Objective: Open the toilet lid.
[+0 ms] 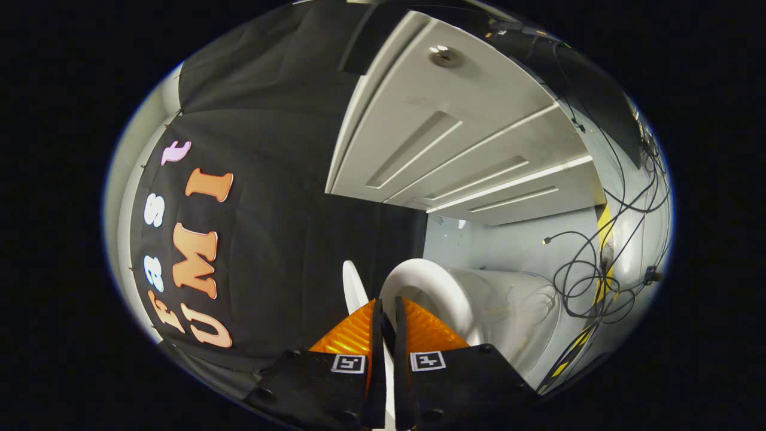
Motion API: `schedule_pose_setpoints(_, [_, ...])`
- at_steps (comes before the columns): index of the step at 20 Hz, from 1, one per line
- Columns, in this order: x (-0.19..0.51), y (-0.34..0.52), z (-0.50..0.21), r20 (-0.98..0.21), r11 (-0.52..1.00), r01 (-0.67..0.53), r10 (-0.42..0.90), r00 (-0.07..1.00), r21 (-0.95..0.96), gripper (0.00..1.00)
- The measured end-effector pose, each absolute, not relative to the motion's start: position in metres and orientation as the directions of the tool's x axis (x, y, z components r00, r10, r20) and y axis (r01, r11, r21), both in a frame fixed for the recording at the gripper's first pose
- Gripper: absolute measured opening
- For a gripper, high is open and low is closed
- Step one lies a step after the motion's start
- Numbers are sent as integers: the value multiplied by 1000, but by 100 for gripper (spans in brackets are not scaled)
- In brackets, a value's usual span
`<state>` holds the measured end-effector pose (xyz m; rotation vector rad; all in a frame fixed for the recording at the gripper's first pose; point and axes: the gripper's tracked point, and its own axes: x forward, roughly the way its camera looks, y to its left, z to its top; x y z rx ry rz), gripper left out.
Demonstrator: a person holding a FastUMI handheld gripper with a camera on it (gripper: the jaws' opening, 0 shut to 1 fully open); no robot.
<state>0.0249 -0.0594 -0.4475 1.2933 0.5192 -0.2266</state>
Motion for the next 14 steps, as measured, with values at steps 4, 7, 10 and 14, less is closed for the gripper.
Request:
schedule_pose_setpoints(4, [26,-39,-405,-442,298,391,127,888,871,14])
schedule_pose_setpoints(7, [25,-17,-367,-419,348,353,134,898,868,14])
schedule_pose_setpoints(10, [41,1,-330,-379,405,318,78,922,857,14])
schedule_pose_setpoints(14, [48,28,-297,-343,496,283,32,939,821,14])
